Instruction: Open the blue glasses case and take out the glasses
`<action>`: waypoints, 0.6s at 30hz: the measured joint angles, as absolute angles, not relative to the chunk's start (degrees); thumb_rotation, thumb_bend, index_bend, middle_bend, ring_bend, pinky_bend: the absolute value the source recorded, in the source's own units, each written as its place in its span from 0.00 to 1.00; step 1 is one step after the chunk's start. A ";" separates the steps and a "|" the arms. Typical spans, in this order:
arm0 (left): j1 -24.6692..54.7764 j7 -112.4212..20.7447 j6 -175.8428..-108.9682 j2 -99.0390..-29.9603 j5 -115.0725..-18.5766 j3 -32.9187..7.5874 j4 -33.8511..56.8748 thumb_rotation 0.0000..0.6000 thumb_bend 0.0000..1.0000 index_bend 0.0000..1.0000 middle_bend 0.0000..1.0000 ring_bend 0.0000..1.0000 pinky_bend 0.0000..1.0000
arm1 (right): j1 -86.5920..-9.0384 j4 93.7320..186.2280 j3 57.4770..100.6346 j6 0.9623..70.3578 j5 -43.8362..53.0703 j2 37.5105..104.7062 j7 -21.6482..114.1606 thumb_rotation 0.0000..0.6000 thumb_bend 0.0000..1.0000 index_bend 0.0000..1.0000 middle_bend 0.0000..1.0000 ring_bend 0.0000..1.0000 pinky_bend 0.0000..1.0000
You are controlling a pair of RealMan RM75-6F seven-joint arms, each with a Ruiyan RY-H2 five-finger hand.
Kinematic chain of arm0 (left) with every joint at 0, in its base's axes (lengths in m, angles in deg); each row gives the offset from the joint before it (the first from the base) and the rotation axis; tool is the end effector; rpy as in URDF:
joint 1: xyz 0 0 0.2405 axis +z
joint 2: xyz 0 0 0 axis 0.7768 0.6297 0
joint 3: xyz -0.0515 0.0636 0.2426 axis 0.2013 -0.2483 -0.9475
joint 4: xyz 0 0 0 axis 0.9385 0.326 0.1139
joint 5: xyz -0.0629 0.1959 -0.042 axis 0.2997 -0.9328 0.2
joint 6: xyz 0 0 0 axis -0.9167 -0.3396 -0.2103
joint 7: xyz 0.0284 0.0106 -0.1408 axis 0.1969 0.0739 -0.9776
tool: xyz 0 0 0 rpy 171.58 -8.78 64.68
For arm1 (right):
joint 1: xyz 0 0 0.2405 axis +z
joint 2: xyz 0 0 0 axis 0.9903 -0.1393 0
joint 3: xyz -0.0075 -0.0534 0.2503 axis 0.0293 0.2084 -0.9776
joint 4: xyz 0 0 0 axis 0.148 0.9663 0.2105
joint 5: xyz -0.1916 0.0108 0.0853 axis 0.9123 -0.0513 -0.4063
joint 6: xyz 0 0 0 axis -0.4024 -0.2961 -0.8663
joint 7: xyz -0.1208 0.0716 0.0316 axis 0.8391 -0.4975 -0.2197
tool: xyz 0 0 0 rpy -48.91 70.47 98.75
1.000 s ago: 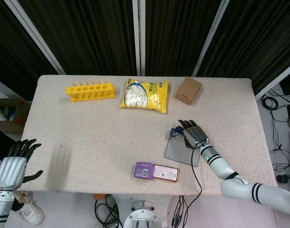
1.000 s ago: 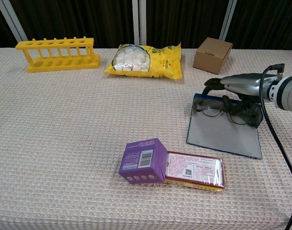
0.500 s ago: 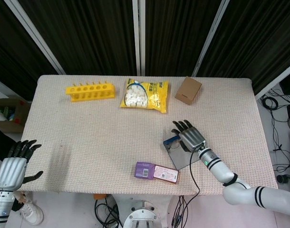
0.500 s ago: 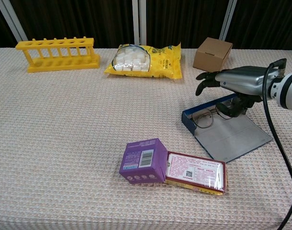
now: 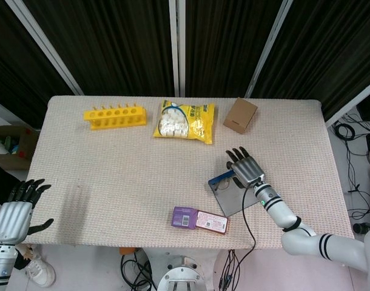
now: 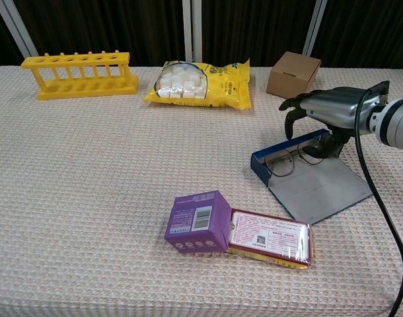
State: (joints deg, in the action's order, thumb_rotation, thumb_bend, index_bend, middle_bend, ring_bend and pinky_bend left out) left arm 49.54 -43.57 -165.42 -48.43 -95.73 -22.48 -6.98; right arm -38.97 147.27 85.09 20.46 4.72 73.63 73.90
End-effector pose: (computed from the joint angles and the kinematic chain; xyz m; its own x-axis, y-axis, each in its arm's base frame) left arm -0.3144 0.1457 0.1353 0.4163 0.0649 0.9069 0.9092 -0.0260 -0.4155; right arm -0.1896 -0.3381 -0.0197 0.6608 -0.3106 0.6833 -0.7377 -0.4371 0.5146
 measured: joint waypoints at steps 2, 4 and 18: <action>49.50 -43.63 -165.34 -48.49 -95.73 -22.47 -6.89 1.00 0.03 0.22 0.13 0.10 0.10 | -38.87 147.04 84.98 20.40 4.63 73.83 73.88 1.00 0.41 0.40 0.09 0.00 0.00; 49.53 -43.72 -165.36 -48.53 -95.72 -22.47 -6.79 1.00 0.03 0.22 0.13 0.10 0.10 | -38.74 146.68 84.86 20.35 4.58 74.17 73.79 1.00 0.43 0.41 0.10 0.00 0.00; 49.90 -44.42 -165.63 -48.82 -95.57 -22.53 -5.89 1.00 0.03 0.22 0.13 0.10 0.10 | -38.47 145.09 84.47 21.01 4.83 75.63 73.66 1.00 0.45 0.50 0.14 0.00 0.00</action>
State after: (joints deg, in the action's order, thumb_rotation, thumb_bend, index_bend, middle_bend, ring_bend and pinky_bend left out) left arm 49.90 -44.42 -165.63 -48.82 -95.57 -22.53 -5.89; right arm -38.47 145.09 84.47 21.01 4.83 75.63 73.66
